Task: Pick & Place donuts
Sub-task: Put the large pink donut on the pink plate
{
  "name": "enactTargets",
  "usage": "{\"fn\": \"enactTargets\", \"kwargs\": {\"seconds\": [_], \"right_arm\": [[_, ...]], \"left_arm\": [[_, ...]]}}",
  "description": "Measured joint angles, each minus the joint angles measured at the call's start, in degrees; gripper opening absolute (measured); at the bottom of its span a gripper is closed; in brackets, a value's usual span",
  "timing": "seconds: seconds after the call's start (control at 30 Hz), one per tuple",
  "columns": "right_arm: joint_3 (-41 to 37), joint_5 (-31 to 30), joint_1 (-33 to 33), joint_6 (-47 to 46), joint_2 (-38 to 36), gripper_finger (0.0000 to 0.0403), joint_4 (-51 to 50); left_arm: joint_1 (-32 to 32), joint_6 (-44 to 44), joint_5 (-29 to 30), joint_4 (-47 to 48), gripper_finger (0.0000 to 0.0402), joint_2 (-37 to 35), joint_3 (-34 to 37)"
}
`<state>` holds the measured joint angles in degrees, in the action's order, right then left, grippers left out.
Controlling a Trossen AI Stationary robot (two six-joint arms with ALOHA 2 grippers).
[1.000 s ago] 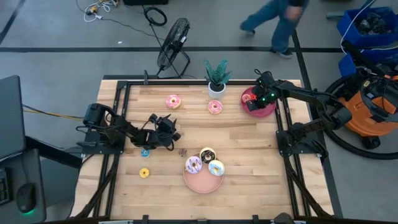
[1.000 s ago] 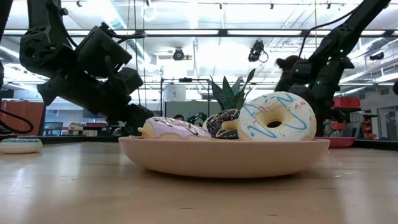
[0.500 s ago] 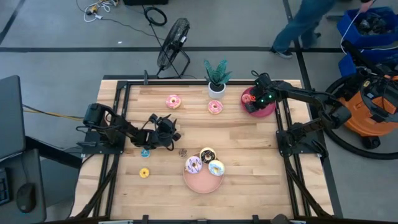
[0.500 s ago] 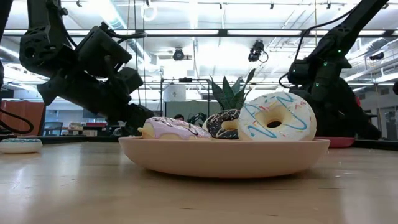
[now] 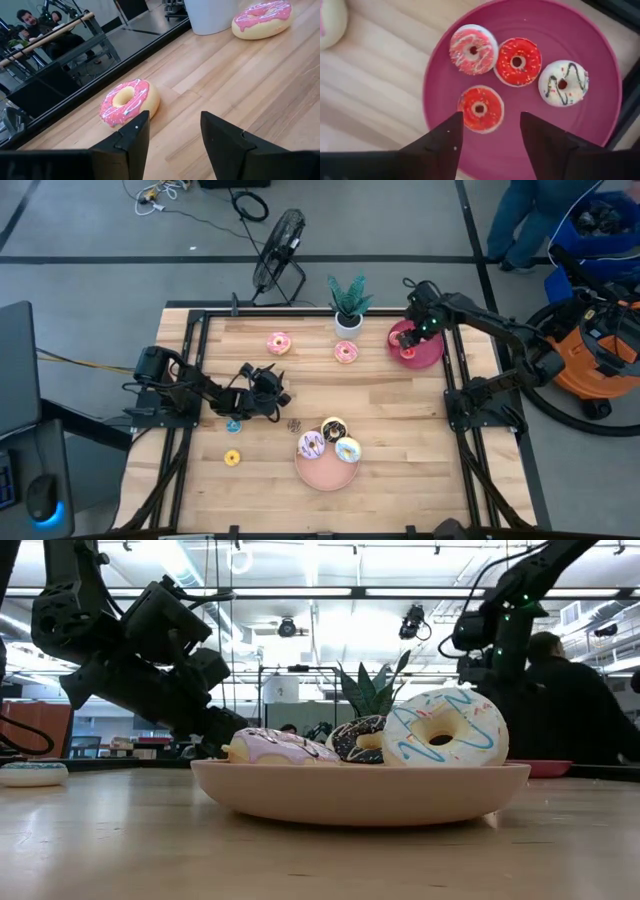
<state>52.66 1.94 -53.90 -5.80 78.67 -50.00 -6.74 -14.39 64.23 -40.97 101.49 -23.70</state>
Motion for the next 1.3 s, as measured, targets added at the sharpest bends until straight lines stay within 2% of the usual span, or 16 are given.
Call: {"fn": "enactTargets", "kwargs": {"seconds": [0.2, 0.37, 0.5, 0.67, 0.9, 1.03, 1.17, 1.3], "right_arm": [[-0.3, 0.0, 5.5, 4.7, 0.0, 0.0189, 1.9], [-2.2, 0.2, 14.5, 5.1, 0.0, 0.0176, 10.7], [-5.9, 0.5, 22.8, 5.9, 0.0, 0.0169, 21.6], [-11.8, 0.6, 31.2, 5.9, 0.0, 0.0164, 36.3], [-20.5, 0.5, 39.1, 5.9, 0.0, 0.0164, 62.1], [-25.1, 0.5, 41.4, 5.9, 0.0, 0.0164, 73.1], [-29.3, -0.4, 42.7, 5.6, 0.0, 0.0164, 80.7], [-32.4, -3.8, 44.1, 4.7, 0.0, 0.0164, 86.1]], "left_arm": [[0.0, 0.0, 0.0, 0.0, 0.0181, 0.0, 0.0], [0.0, 0.4, -0.7, 0.0, 0.0181, 0.0, 0.0], [-0.7, 4.0, -4.5, 0.0, 0.0181, 0.0, 0.0], [-2.7, 8.0, -5.6, 0.1, 0.0181, -1.8, 0.0], [-4.6, 8.2, -6.3, 4.8, 0.0181, -12.9, 0.0], [-0.7, 4.2, -6.9, 10.6, 0.0171, -19.7, 0.0], [6.5, -1.9, -8.0, 16.0, 0.0151, -23.4, 0.0], [16.9, -3.0, -20.9, 20.2, 0.0144, -24.5, 0.0]]}}
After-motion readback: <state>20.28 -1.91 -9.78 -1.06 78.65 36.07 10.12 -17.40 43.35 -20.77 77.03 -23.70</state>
